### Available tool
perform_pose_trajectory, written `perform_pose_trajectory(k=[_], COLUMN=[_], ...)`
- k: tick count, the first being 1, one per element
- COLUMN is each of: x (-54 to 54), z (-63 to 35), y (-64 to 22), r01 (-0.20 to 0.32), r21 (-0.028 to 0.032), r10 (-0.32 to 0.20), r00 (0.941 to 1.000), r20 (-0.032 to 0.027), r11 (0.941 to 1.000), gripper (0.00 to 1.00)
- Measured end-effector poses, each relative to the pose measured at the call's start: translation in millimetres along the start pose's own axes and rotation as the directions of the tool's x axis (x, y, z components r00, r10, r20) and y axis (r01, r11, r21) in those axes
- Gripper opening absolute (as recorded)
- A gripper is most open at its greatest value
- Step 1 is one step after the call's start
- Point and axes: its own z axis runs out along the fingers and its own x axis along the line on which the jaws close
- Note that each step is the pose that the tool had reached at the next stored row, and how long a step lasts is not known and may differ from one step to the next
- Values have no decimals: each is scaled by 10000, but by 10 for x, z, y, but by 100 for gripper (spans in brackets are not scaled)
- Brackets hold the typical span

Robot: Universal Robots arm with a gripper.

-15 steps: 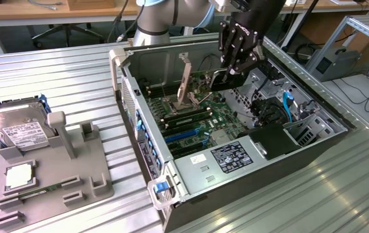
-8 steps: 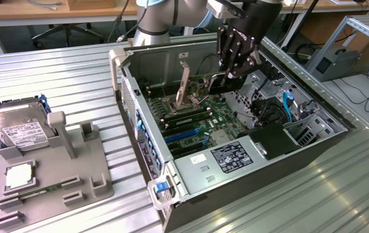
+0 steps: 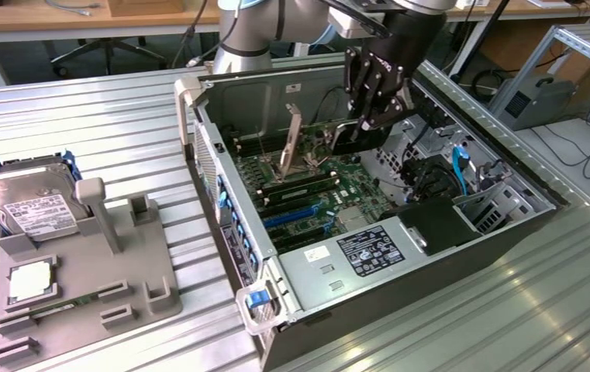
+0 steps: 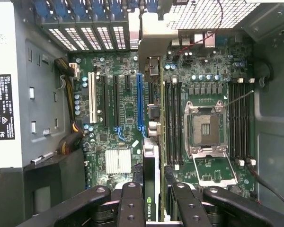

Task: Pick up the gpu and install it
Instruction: 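Insert the gpu into the slot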

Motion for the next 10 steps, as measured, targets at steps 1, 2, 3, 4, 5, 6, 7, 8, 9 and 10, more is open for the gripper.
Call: perform_pose_trajectory(k=[1, 2, 3, 4, 5, 6, 7, 8, 9, 10], x=[0, 1, 1, 1, 1, 1, 2, 2, 2, 3], z=[13, 24, 35, 46, 55, 66, 76, 90, 102, 117], y=[0, 1, 1, 1, 1, 1, 1, 1, 1, 0], r01=[0, -1, 0, 1, 0, 0, 0, -1, -1, 0], r21=[0, 0, 0, 0, 0, 0, 0, 0, 0, 0], r10=[0, 1, 0, -1, 0, 0, 0, 1, 1, 0], r00=[10000, 10000, 10000, 10000, 10000, 10000, 10000, 10000, 10000, 10000], r20=[0, 0, 0, 0, 0, 1, 0, 0, 0, 0], r11=[10000, 10000, 10000, 10000, 10000, 10000, 10000, 10000, 10000, 10000], gripper=[27, 27, 27, 27, 27, 27, 27, 27, 27, 27])
